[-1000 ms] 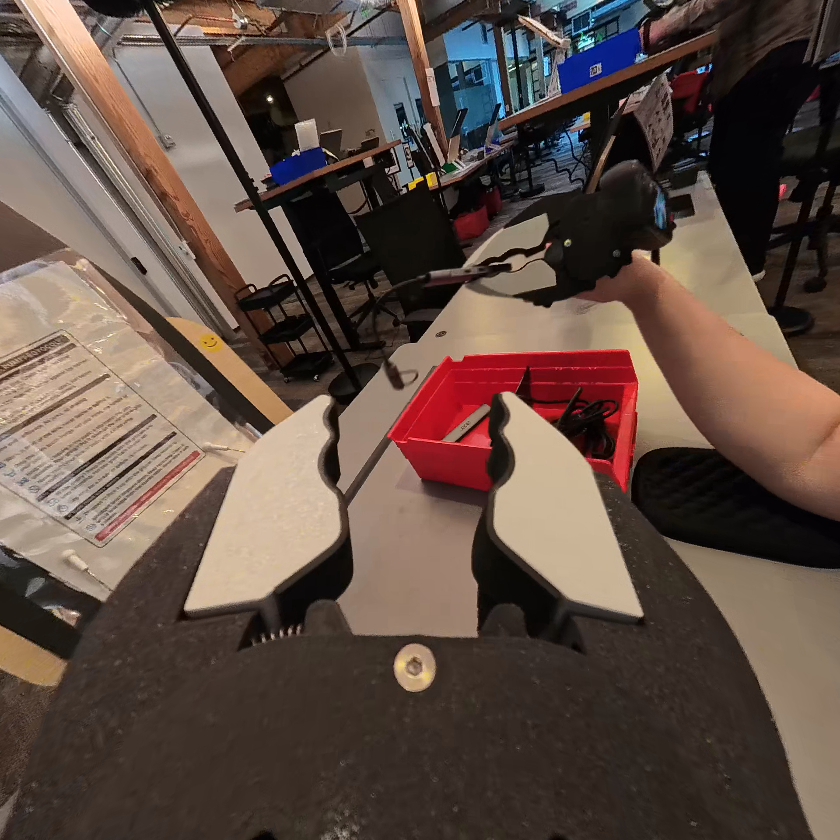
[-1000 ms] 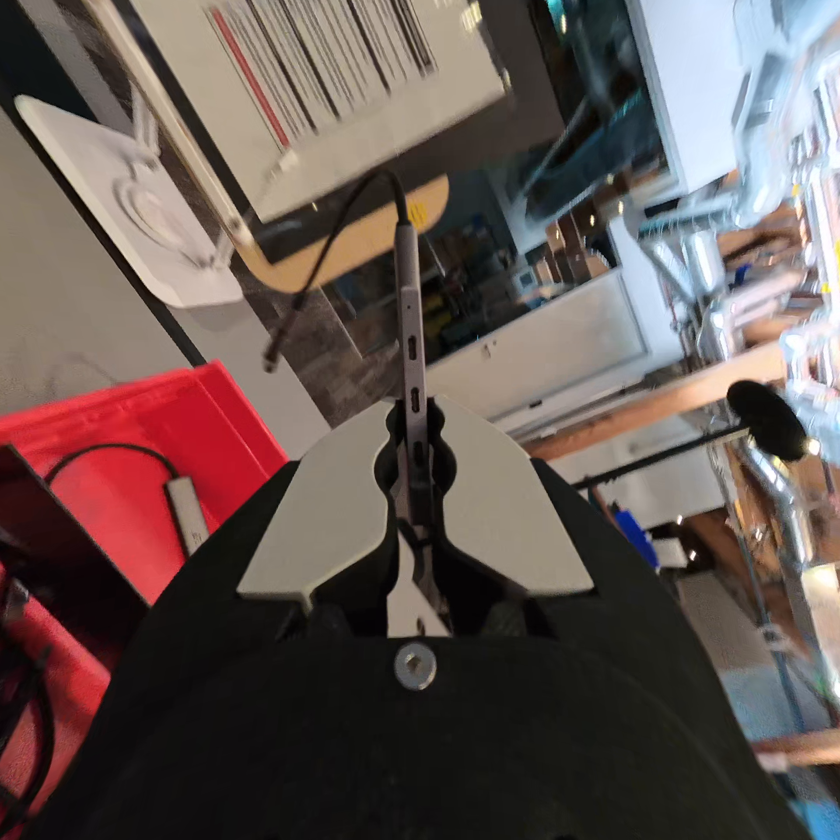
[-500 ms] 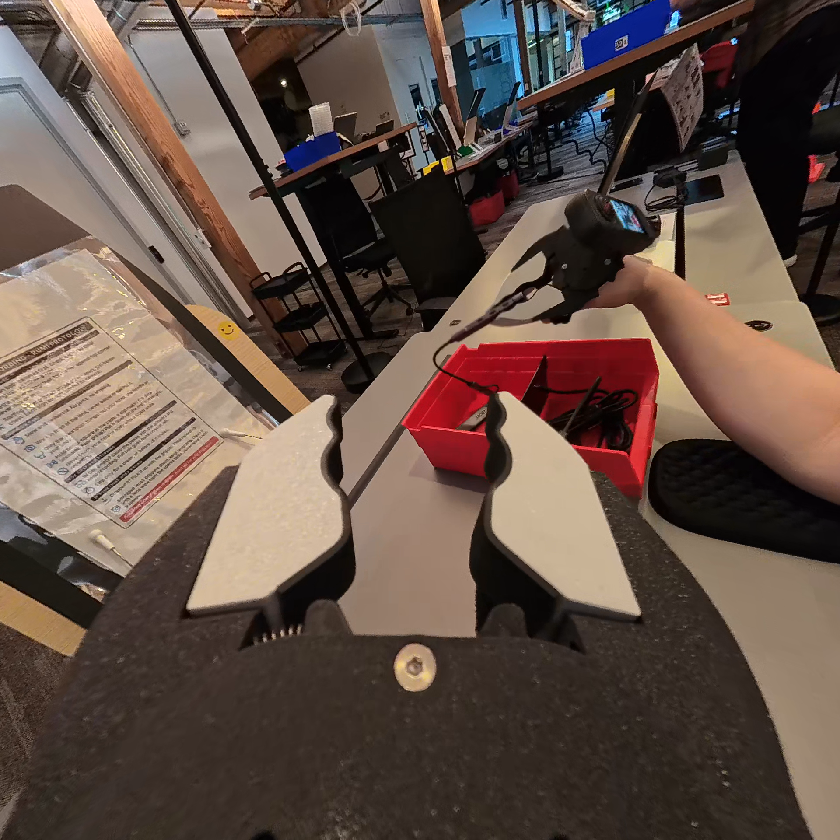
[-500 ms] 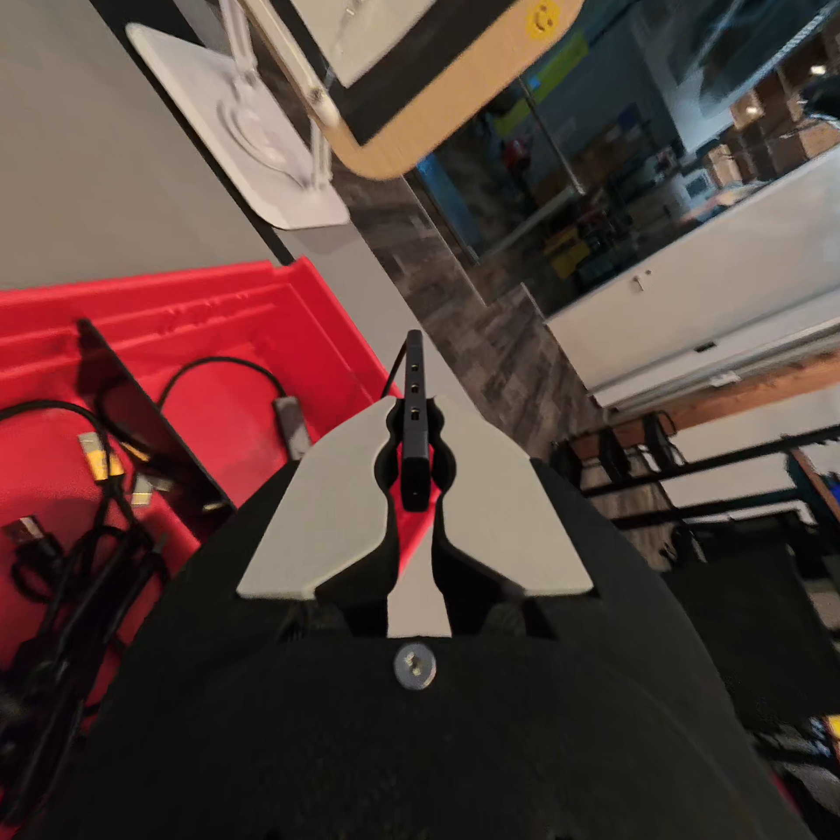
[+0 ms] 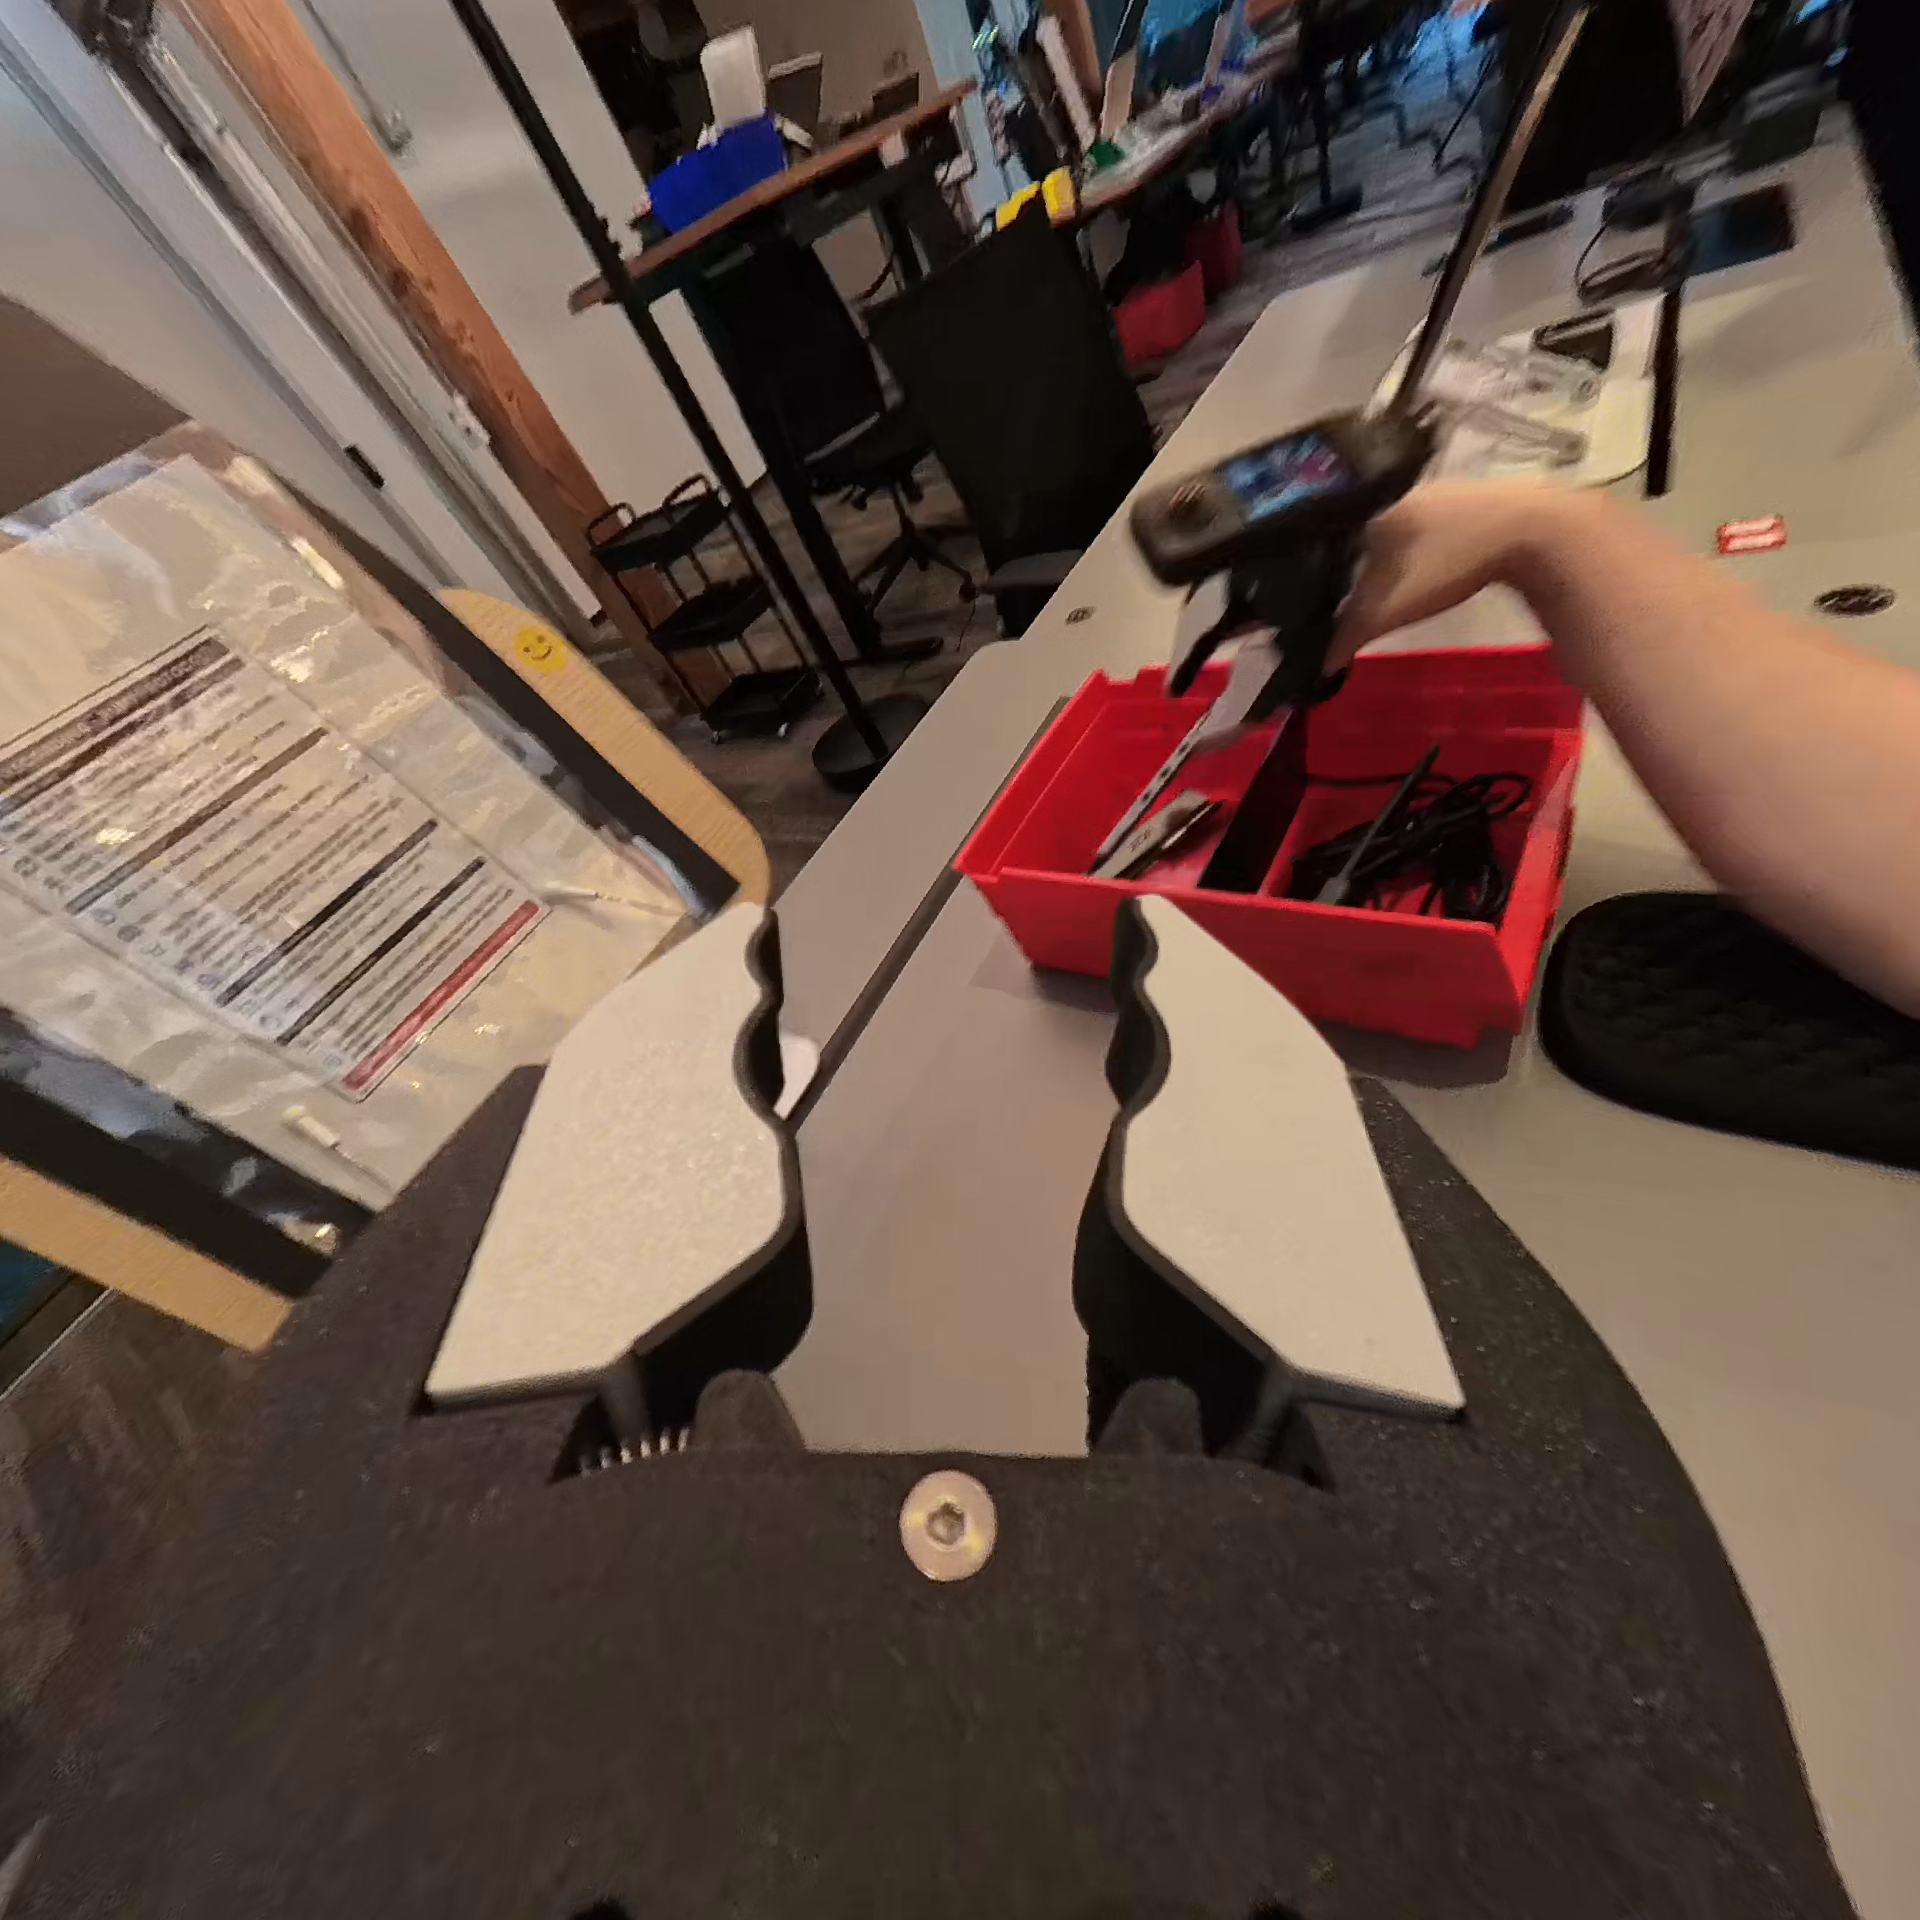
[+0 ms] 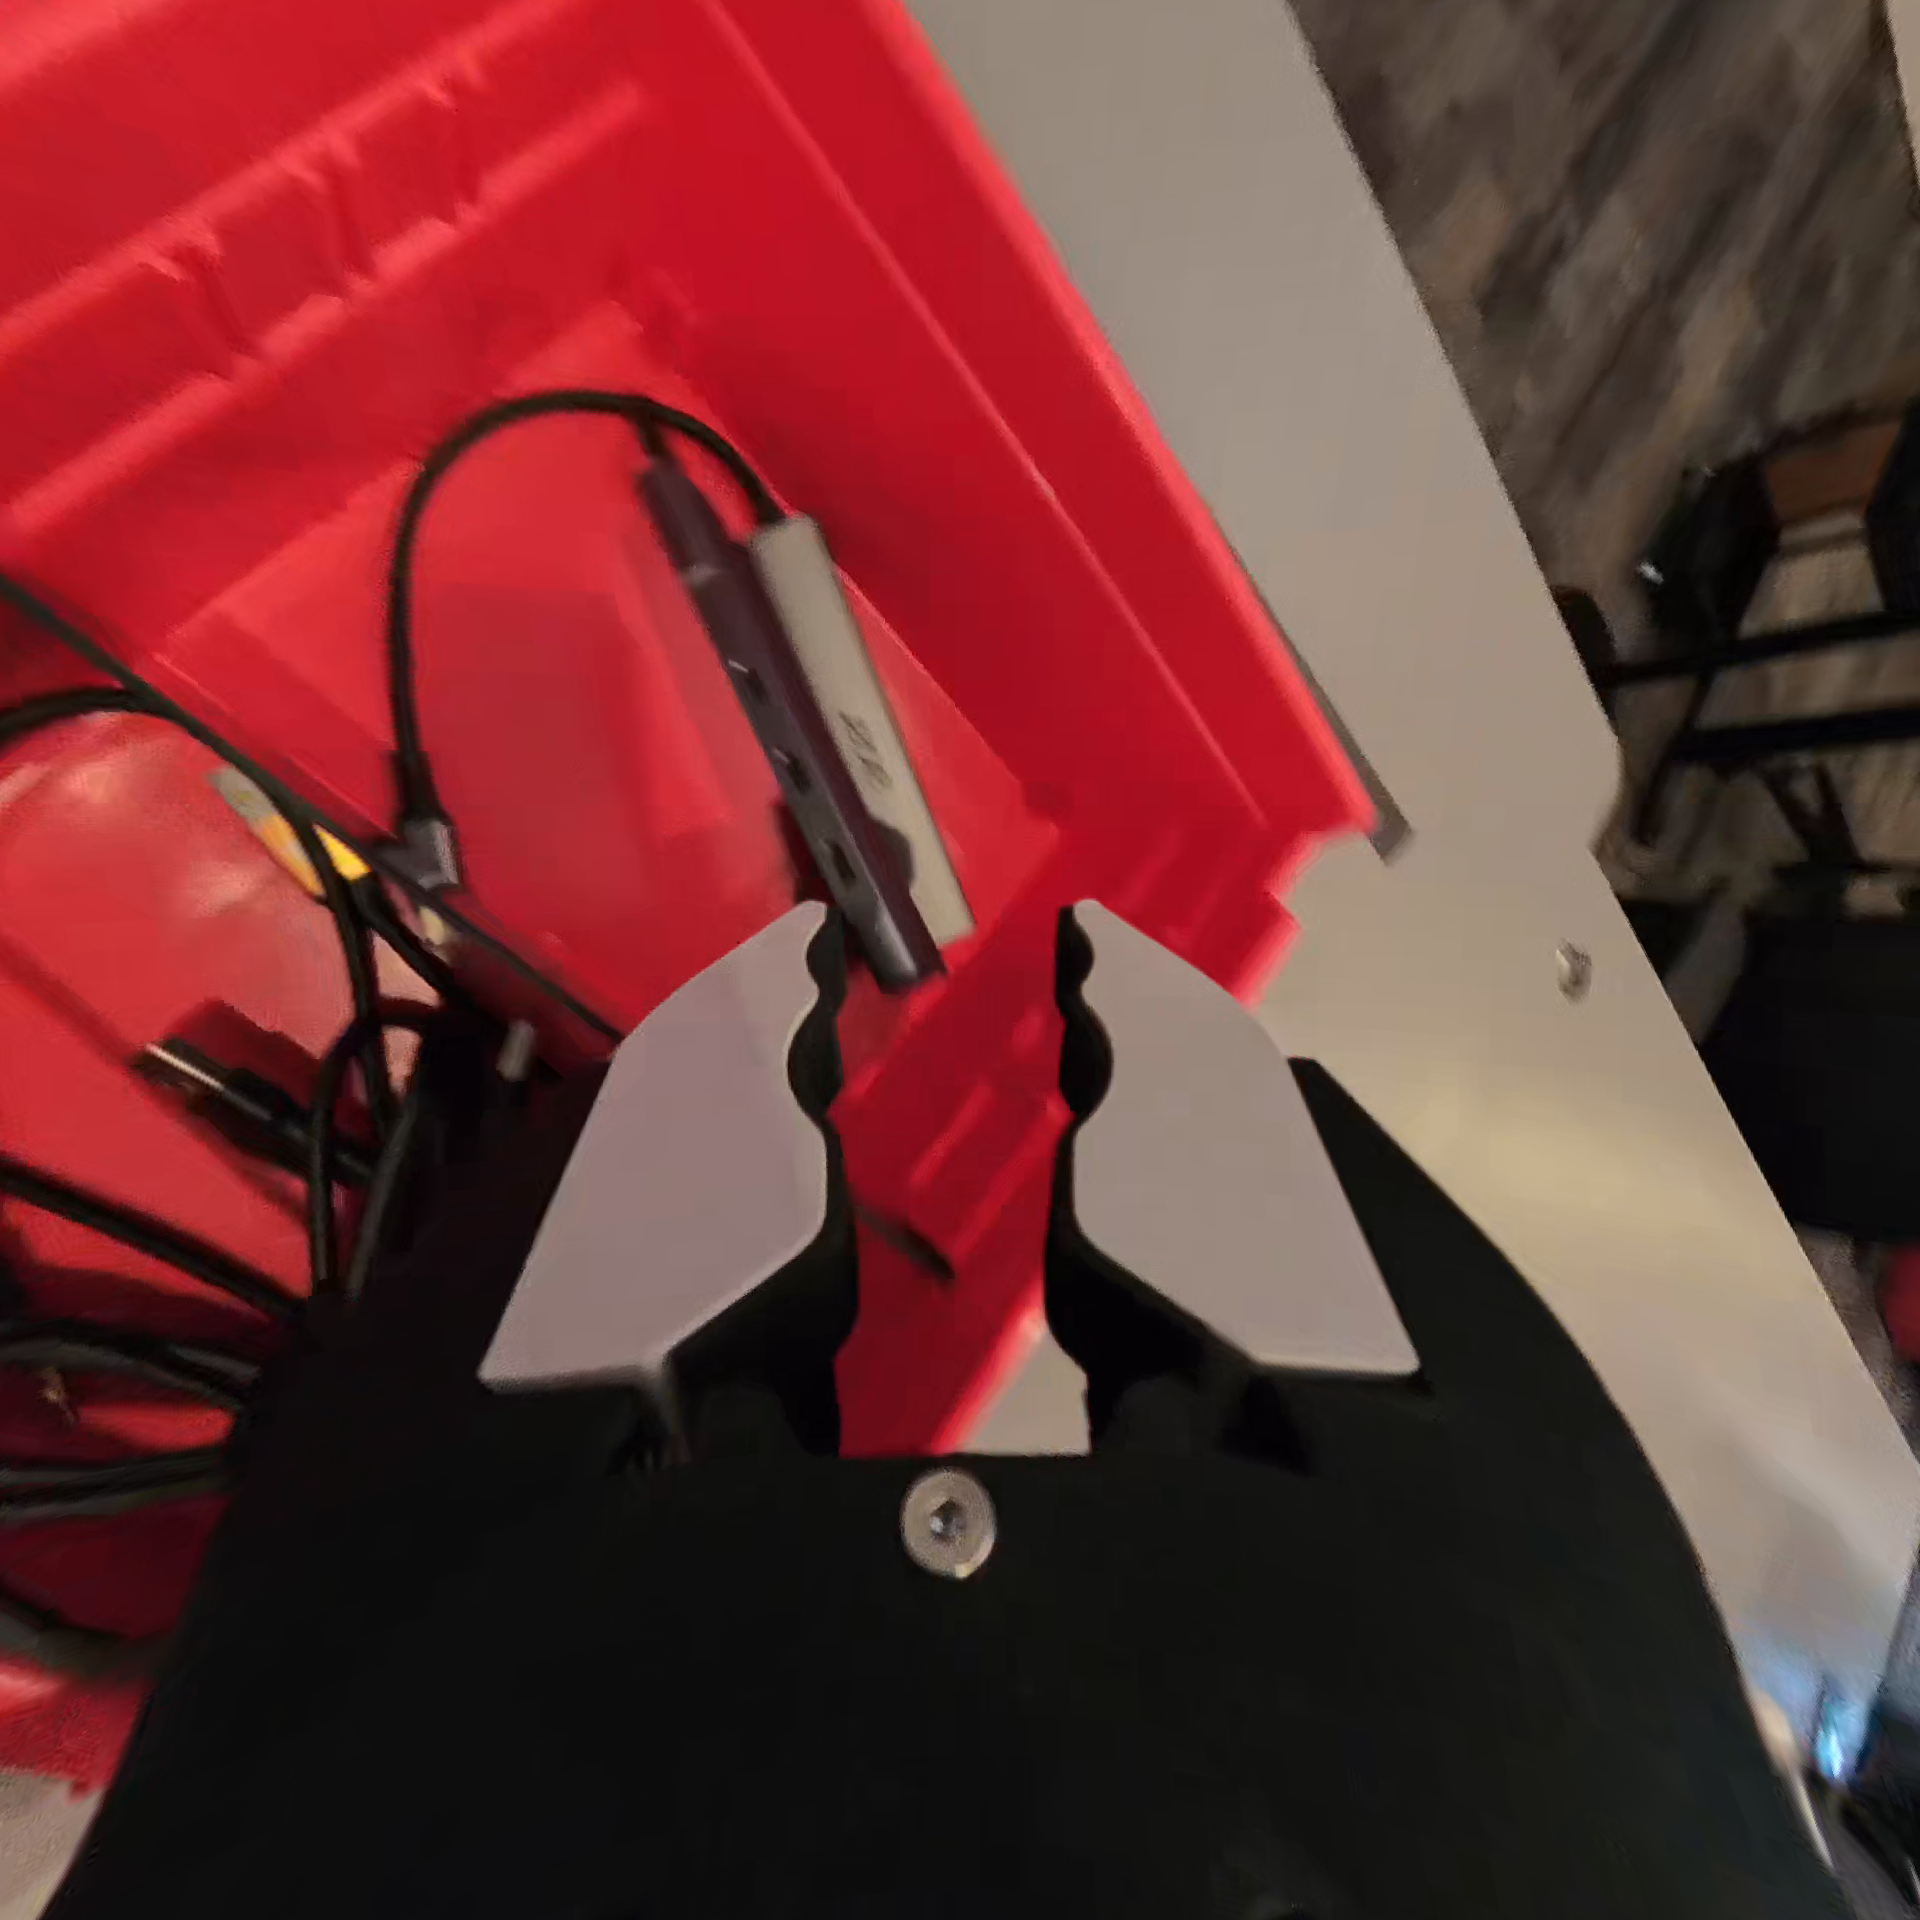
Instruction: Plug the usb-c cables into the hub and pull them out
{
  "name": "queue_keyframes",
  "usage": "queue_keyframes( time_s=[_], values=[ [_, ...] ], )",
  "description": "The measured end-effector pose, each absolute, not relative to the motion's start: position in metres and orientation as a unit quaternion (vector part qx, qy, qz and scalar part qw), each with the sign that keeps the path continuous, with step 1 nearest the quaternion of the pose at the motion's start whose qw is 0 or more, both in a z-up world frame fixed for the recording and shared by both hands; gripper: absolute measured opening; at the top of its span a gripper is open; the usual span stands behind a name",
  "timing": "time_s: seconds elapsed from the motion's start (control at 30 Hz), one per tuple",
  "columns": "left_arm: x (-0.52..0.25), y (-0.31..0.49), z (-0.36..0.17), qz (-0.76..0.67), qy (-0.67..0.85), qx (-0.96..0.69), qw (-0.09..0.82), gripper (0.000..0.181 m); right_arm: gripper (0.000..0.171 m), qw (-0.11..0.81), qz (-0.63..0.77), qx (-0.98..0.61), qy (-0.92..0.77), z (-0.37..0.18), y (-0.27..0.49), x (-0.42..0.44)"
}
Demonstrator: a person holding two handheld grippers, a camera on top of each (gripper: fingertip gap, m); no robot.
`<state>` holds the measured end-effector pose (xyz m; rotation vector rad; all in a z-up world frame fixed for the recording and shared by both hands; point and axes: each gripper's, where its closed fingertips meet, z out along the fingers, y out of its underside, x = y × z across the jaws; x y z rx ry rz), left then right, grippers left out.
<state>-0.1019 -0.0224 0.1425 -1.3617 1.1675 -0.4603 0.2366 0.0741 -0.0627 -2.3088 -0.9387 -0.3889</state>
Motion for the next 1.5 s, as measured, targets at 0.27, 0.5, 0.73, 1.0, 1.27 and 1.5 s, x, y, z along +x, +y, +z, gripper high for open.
queue_keyframes(
  time_s=[0.27, 0.5, 0.73, 1.0, 1.27, 1.5],
  values=[
    [-0.177, 0.004, 0.157, -0.147, 0.411, -0.646, 0.626, 0.061, 0.047, 0.365, -0.193, -0.895, -0.171, -0.002, 0.015, 0.32],
    [-0.311, 0.047, 0.106, -0.013, 0.22, -0.821, 0.527, 0.061, 0.046, 0.206, -0.051, -0.962, -0.174, -0.073, -0.016, 0.297],
    [-0.404, 0.066, 0.016, 0.008, 0.059, -0.938, 0.341, 0.061, 0.017, 0.094, 0.078, -0.986, -0.114, -0.119, -0.025, 0.284],
    [-0.408, 0.071, -0.067, -0.108, 0.005, -0.979, 0.171, 0.055, 0.009, 0.028, 0.063, -0.996, -0.065, -0.126, -0.028, 0.283],
    [-0.389, 0.048, -0.111, -0.167, -0.012, -0.986, 0.017, 0.034, 0.009, -0.012, 0.065, -0.995, -0.079, -0.124, -0.023, 0.252],
    [-0.352, 0.039, -0.114, -0.094, 0.078, -0.992, -0.043, 0.026, 0.011, -0.061, 0.07, -0.99, -0.105, -0.121, -0.015, 0.198]
  ],
)
